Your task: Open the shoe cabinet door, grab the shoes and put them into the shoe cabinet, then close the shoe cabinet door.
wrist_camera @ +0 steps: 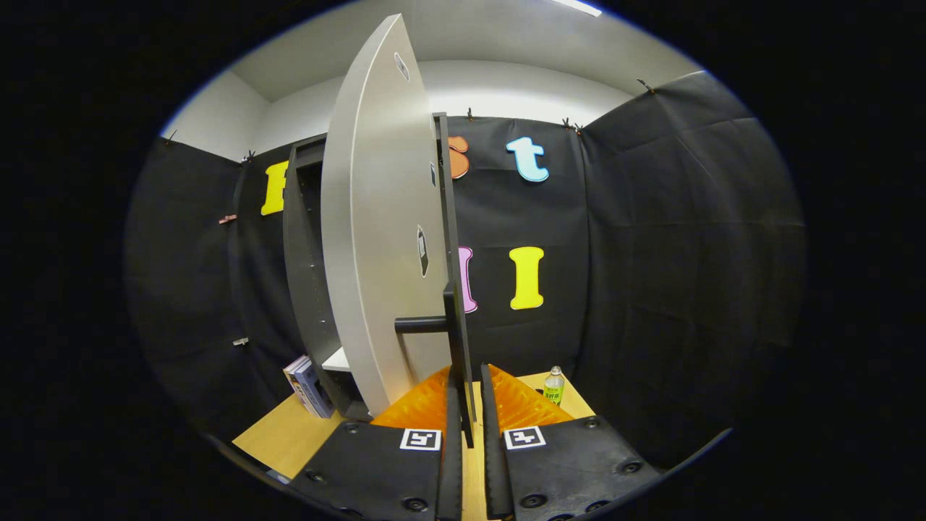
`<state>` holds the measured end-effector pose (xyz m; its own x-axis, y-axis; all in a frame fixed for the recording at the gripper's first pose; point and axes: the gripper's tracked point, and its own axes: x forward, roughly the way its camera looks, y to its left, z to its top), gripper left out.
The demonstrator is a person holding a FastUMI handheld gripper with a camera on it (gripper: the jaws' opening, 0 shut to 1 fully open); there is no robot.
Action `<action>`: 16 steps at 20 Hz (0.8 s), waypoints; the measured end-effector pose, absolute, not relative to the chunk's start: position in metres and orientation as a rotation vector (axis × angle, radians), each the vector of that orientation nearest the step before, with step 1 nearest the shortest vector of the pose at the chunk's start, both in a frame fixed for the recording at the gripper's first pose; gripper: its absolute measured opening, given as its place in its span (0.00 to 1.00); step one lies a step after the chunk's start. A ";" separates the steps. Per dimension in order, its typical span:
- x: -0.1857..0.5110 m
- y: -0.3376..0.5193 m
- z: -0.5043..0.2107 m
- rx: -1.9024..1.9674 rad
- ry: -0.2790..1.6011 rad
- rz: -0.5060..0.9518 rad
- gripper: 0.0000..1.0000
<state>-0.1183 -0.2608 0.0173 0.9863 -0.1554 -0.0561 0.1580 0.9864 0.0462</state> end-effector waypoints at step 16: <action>-0.180 -0.260 0.055 0.052 -0.075 -0.151 0.17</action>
<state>-0.1804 -0.2598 0.0549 0.9858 -0.1523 0.0707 0.1484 0.9873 0.0573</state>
